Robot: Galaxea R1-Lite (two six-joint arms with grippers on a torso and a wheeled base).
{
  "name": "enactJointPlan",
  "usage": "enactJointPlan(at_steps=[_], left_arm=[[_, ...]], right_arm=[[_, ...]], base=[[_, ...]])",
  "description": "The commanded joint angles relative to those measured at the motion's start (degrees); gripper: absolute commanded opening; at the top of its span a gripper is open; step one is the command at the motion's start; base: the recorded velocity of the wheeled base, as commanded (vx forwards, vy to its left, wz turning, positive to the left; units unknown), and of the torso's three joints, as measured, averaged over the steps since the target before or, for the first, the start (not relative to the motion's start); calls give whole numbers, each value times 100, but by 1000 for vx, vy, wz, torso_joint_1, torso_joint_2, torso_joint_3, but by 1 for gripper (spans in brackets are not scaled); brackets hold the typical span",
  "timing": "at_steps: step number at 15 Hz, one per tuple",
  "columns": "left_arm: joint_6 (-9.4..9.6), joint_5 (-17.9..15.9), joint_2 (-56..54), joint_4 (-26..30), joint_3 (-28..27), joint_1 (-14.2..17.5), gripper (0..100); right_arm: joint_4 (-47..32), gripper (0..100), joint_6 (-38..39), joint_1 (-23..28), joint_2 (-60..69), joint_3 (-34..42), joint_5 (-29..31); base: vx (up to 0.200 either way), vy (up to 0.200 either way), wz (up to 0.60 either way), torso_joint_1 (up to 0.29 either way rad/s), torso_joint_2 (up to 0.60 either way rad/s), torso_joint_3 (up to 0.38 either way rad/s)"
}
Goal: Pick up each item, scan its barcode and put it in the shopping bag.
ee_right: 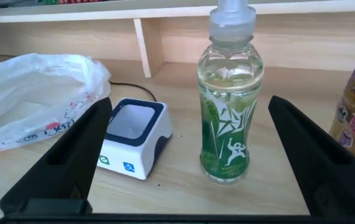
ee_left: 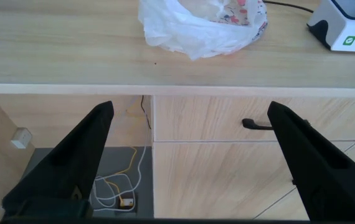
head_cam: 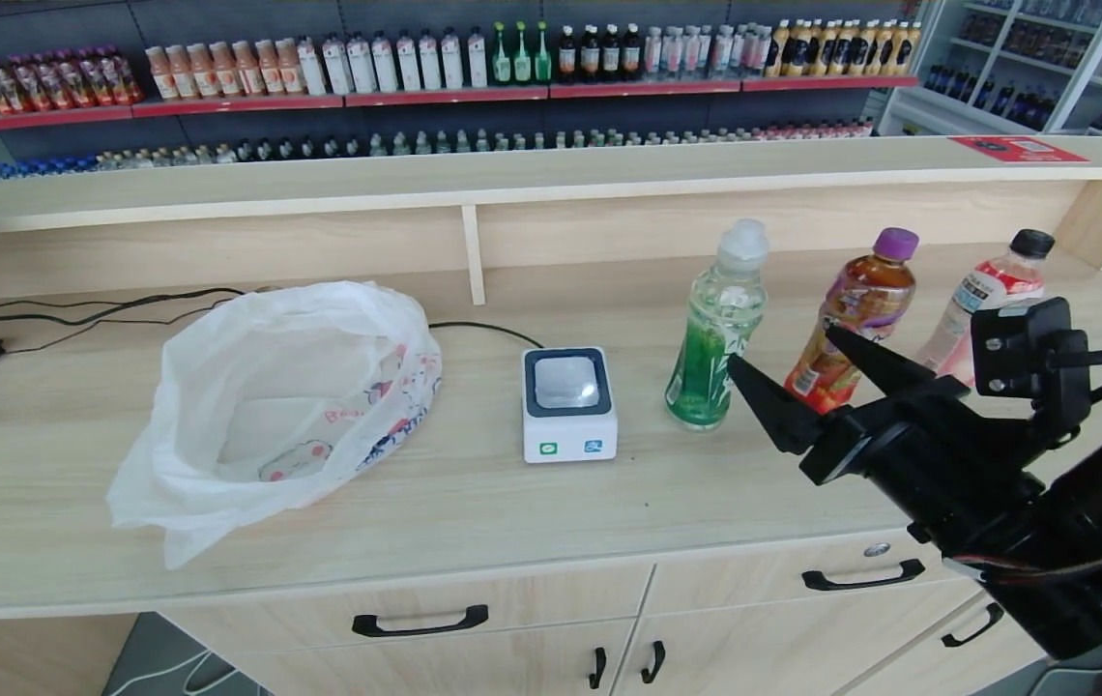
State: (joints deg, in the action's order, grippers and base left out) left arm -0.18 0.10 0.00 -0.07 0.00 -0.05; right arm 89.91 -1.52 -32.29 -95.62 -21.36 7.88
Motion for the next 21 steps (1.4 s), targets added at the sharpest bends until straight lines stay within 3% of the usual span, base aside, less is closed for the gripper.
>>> enactJointPlan(at_steps=[1, 12, 15, 16, 17, 21], left_arm=[[1, -1, 0, -1, 0, 5, 100], [9, -10, 0, -1, 0, 5, 100], [9, -1, 0, -1, 0, 5, 100], [53, -10, 0, -10, 0, 5, 100], [220, -19, 0, -1, 0, 5, 100], [220, -19, 0, -1, 0, 5, 100]], right_arm=[[9, 100, -6, -5, -290, -70, 12], [9, 100, 258, 144, -1934, -1696, 592], [9, 100, 249, 294, -1951, -1758, 601], [9, 100, 249, 346, -1951, -1758, 601], [9, 100, 240, 443, -1978, -1767, 601], [9, 100, 117, 698, -2250, -2232, 592]], base=[[0, 0, 0, 0, 0, 0], [0, 0, 0, 0, 0, 0], [0, 0, 0, 0, 0, 0], [0, 0, 0, 0, 0, 0], [0, 0, 0, 0, 0, 0], [0, 0, 0, 0, 0, 0]])
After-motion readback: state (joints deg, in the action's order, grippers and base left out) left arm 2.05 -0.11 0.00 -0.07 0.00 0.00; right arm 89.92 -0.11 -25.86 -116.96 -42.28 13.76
